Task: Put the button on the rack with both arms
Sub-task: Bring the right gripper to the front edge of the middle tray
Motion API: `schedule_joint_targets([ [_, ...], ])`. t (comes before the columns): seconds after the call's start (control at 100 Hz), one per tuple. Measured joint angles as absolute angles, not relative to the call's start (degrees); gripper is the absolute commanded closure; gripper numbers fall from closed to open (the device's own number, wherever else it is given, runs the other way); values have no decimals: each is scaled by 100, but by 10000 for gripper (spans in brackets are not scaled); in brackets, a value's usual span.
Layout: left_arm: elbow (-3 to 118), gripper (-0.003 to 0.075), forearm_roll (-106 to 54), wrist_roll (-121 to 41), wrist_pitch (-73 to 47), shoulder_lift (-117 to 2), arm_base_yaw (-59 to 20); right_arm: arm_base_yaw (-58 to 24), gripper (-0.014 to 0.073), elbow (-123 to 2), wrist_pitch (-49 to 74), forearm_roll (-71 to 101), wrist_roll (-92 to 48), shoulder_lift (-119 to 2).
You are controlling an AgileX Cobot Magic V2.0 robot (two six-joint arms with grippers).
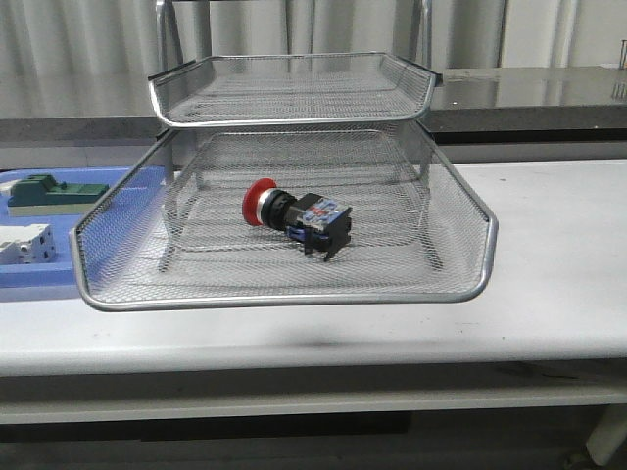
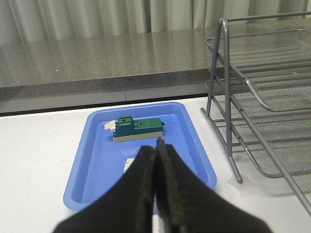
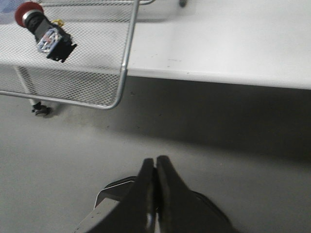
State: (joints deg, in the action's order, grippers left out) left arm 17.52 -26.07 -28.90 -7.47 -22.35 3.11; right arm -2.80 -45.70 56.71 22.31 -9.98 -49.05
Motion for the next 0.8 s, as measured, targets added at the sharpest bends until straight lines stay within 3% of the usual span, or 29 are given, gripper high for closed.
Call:
schedule_joint_targets([
  [0.18, 1752, 741, -2607, -2890, -747, -2235, 311, -624, 653, -4570, 5376, 2429, -1220, -5671],
  [0.8, 1752, 741, -2607, -2890, -743, -2235, 311, -3283, 653, -4570, 3846, 2561, -1244, -7856],
])
